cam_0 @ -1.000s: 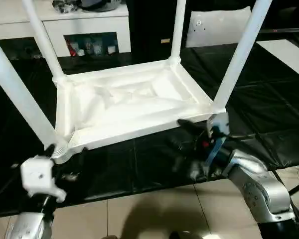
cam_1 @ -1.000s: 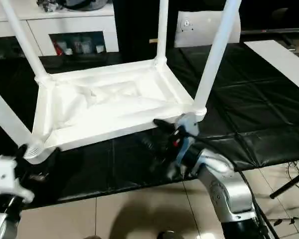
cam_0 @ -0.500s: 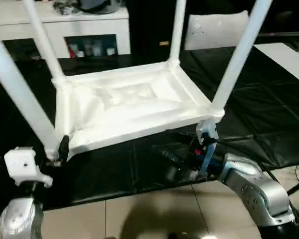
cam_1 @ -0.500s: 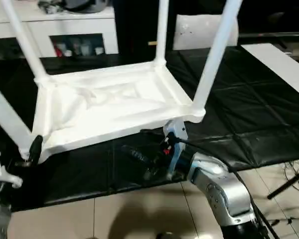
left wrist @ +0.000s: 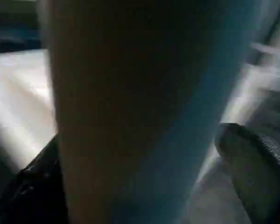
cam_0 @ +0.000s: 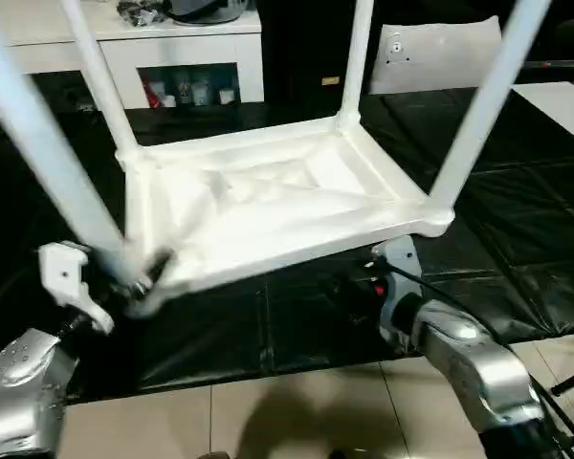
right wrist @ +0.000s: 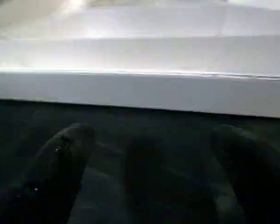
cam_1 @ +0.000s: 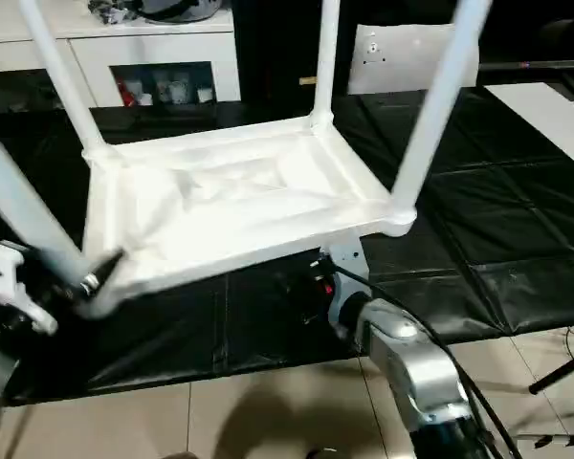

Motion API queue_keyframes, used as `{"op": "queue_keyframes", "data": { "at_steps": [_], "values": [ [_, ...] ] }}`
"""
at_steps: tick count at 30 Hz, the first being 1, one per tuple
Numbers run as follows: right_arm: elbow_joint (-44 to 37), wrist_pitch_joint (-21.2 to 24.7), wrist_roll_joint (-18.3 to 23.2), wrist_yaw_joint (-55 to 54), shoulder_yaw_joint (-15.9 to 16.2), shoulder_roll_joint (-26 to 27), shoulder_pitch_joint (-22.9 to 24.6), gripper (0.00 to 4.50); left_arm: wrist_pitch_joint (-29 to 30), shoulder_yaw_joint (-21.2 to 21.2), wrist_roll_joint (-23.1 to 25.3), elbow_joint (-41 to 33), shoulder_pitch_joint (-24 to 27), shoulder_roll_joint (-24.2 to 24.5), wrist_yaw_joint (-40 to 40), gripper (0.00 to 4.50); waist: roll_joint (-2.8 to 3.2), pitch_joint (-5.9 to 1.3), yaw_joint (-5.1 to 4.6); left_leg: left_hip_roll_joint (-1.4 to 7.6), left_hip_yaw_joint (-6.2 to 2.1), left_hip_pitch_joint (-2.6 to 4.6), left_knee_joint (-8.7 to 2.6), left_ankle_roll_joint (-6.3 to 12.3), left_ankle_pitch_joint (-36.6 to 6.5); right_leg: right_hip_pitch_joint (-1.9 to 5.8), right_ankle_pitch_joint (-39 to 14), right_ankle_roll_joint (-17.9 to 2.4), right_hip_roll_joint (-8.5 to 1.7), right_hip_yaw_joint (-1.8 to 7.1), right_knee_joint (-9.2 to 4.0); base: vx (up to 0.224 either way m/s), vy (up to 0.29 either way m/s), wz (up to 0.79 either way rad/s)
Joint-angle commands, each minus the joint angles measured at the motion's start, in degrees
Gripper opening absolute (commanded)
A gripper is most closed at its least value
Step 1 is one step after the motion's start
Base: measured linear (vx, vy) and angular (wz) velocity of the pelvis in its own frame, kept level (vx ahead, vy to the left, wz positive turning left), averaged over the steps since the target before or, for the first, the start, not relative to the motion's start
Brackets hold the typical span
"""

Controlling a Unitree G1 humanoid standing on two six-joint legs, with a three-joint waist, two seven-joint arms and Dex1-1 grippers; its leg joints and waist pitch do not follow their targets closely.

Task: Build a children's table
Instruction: Rotate table base

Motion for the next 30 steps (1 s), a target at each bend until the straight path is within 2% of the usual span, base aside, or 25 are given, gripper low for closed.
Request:
{"op": "queue_keyframes", "data": {
  "at_steps": [1,2,3,4,5,6,8,9,10,11,13,14,16,17,19,20,21,22,24,26,28,29,30],
  "values": [
    [4.5,-1.7,-2.8,-2.5,0.6,0.5,-2.1,4.50,6.6,-4.4,-5.0,-6.4,0.6,2.7,-6.6,4.44,0.54,-2.87,-0.44,2.57,-0.44,0.63,-4.78,-0.28,-16.2,1.83,-21.1,-9.5,-4.40,3.38,-3.34,0.000,0.000,0.00],
    [4.6,-1.7,-2.9,-2.6,0.6,0.5,-2.2,4.50,6.8,-4.5,-5.1,-6.6,0.6,2.8,-6.7,4.44,0.18,-2.81,-0.39,2.59,-0.50,0.43,-4.82,-0.39,-16.3,1.94,-21.8,-9.4,-4.50,3.46,-3.13,0.000,0.000,0.00],
    [7.1,-2.4,-3.6,-3.4,0.6,1.1,-3.2,4.50,9.3,-6.3,-6.4,-9.4,0.9,4.0,-8.4,4.44,-0.13,-2.83,-0.38,2.64,-0.39,0.58,-4.83,-0.36,-16.2,1.88,-22.3,-9.2,-4.52,3.50,-3.29,0.000,0.000,0.00],
    [7.1,-2.4,-3.6,-3.4,0.6,1.1,-3.2,4.50,9.3,-6.3,-6.4,-9.4,0.9,4.0,-8.4,4.44,0.09,-2.65,-0.44,2.57,-0.44,0.44,-4.83,-0.39,-16.3,1.78,-22.7,-9.2,-4.43,3.55,-3.24,0.000,0.000,0.00],
    [9.3,-3.0,-4.0,-3.9,0.6,1.5,-4.1,4.50,11.5,-8.0,-7.3,-12.2,1.2,4.9,-9.6,4.44,-0.03,-2.69,-0.52,2.61,-0.36,0.47,-4.73,-0.58,-16.5,1.84,-23.2,-8.7,-4.46,3.60,-3.21,0.000,0.000,0.00],
    [11.6,-3.6,-4.6,-4.3,0.7,2.1,-5.0,4.50,13.6,-9.5,-8.2,-14.6,1.2,5.5,-10.5,4.44,-0.13,-2.82,-0.64,2.43,-0.38,0.14,-4.66,-0.48,-15.7,2.07,-22.8,-8.6,-4.40,3.62,-3.02,0.000,0.000,0.00],
    [12.8,-4.0,-4.9,-4.4,0.7,2.3,-5.5,4.50,14.6,-10.2,-8.7,-15.8,1.2,5.6,-10.9,4.44,-0.20,-2.72,-0.67,2.30,-0.08,0.10,-4.54,-0.14,-14.7,1.86,-23.0,-8.5,-4.21,3.77,-3.06,0.000,0.000,0.00],
    [14.8,-4.7,-5.1,-4.4,1.0,3.1,-6.5,4.50,15.7,-11.8,-9.2,-17.4,0.6,5.0,-11.1,4.44,-0.29,-2.71,-0.78,2.30,-0.07,0.05,-4.53,-0.04,-14.7,1.94,-23.3,-8.2,-4.13,3.77,-3.06,0.000,0.000,0.00],
    [18.6,-6.7,-5.6,-3.8,1.4,5.2,-8.8,4.50,17.7,-15.0,-10.1,-20.4,-1.1,3.1,-11.1,4.44,-0.58,-2.59,-0.94,2.37,-0.08,0.11,-4.60,0.05,-15.6,1.69,-25.9,-7.7,-4.24,3.76,-3.01,0.000,0.000,0.00],
    [18.9,-6.8,-5.6,-3.8,1.4,5.4,-9.0,4.50,17.9,-15.3,-10.3,-20.6,-1.2,3.0,-11.1,4.44,-0.36,-2.48,-1.09,2.28,-0.12,0.36,-4.46,-0.40,-16.4,1.56,-28.4,-7.0,-4.27,3.68,-3.53,0.000,0.000,0.00],
    [20.6,-8.0,-5.6,-3.3,1.5,6.8,-10.4,4.50,19.3,-17.2,-11.1,-22.1,-2.5,1.7,-10.8,4.44,-0.41,-2.47,-1.62,2.33,-0.23,0.24,-4.55,-0.92,-17.3,1.61,-28.4,-6.8,-4.12,3.61,-3.68,0.000,0.000,0.00],
    [21.5,-8.6,-5.8,-3.1,2.0,7.5,-11.3,4.50,19.9,-18.6,-11.5,-22.7,-3.5,0.2,-10.2,4.44,-0.71,-2.54,-2.17,2.30,-0.39,-0.16,-4.63,-1.07,-17.5,1.96,-28.1,-6.5,-4.08,3.51,-3.49,0.000,0.000,0.00],
    [22.3,-9.2,-6.2,-2.7,2.4,8.2,-12.1,4.50,20.1,-20.0,-11.3,-22.9,-4.8,-1.7,-9.4,4.44,-1.08,-2.73,-2.79,2.25,-0.36,-0.15,-4.48,-1.03,-17.2,1.98,-26.9,-6.7,-4.04,3.51,-3.53,0.000,0.000,0.00],
    [22.5,-9.4,-6.3,-2.7,2.5,8.4,-12.3,4.50,20.1,-20.4,-11.2,-22.8,-5.2,-2.2,-9.2,4.44,-1.20,-2.89,-3.10,2.16,-0.28,-0.37,-4.32,-0.74,-16.1,2.18,-25.6,-7.0,-4.06,3.65,-3.39,0.000,0.000,0.00],
    [23.0,-9.7,-6.5,-2.3,2.9,9.1,-12.8,4.50,20.0,-21.7,-11.0,-22.3,-6.5,-4.1,-8.7,4.44,-1.40,-2.99,-3.31,2.04,-0.08,-0.38,-4.10,-0.19,-14.9,2.12,-24.6,-7.5,-3.96,3.69,-3.35,0.000,0.000,0.00],
    [23.4,-10.1,-6.7,-1.9,3.3,9.5,-13.1,4.50,19.5,-22.6,-10.3,-21.8,-7.6,-5.6,-8.4,4.44,-1.70,-3.12,-3.47,2.07,0.03,-0.44,-4.01,0.26,-13.9,2.22,-24.4,-7.7,-4.00,3.74,-3.32,0.000,0.000,0.00],
    [23.5,-10.2,-6.8,-1.9,3.3,9.6,-13.2,4.50,19.5,-22.8,-10.1,-21.7,-7.8,-5.8,-8.4,4.44,-1.60,-3.18,-3.39,2.00,0.11,-0.49,-3.85,0.45,-12.9,2.24,-24.0,-7.8,-3.97,3.73,-3.32,0.000,0.000,0.00],
    [24.4,-10.8,-7.1,-1.6,3.3,10.1,-13.6,4.50,19.2,-23.4,-9.5,-20.8,-8.9,-7.5,-8.0,4.44,-1.80,-3.28,-3.46,2.05,0.11,-0.60,-3.83,0.59,-12.4,2.33,-23.5,-7.9,-3.93,3.70,-3.23,0.000,0.000,0.00],
    [25.0,-11.1,-7.3,-1.5,3.3,10.4,-13.9,4.50,18.7,-23.9,-8.6,-19.9,-10.0,-8.8,-7.6,4.44,-1.69,-3.25,-3.41,2.08,0.29,-0.47,-3.71,0.80,-11.8,2.11,-23.0,-8.1,-3.86,3.66,-3.37,0.000,0.000,0.00],
    [26.4,-12.6,-7.9,-0.6,3.0,11.2,-14.6,4.50,16.6,-25.1,-6.6,-16.3,-13.2,-11.9,-6.3,4.44,-1.85,-3.40,-3.39,2.08,0.30,-0.59,-3.62,1.02,-10.8,2.37,-22.0,-8.3,-3.86,3.58,-3.21,0.000,0.000,0.00],
    [27.0,-13.5,-8.0,0.4,3.1,11.4,-14.7,4.50,14.5,-25.5,-5.0,-12.8,-16.1,-14.4,-5.2,4.44,-1.94,-3.36,-3.41,2.03,0.35,-0.58,-3.62,1.29,-11.1,2.31,-22.7,-7.8,-3.76,3.45,-3.52,0.000,0.000,0.00],
    [27.2,-13.8,-8.2,0.7,3.2,11.4,-14.7,4.50,13.0,-25.5,-3.9,-10.8,-17.7,-15.8,-4.3,4.44,-1.77,-3.41,-3.27,2.01,0.31,-0.46,-3.55,1.17,-11.5,2.35,-23.3,-7.4,-3.78,3.39,-3.68,0.000,0.000,0.00],
    [27.4,-14.2,-8.3,1.0,3.3,11.4,-14.6,4.50,11.9,-25.4,-3.3,-8.9,-19.1,-17.1,-3.6,4.44,-1.78,-3.52,-3.21,2.08,0.13,-0.71,-3.63,1.08,-11.0,2.71,-22.7,-7.4,-3.94,3.34,-3.46,0.000,0.000,0.00]
  ]
}}
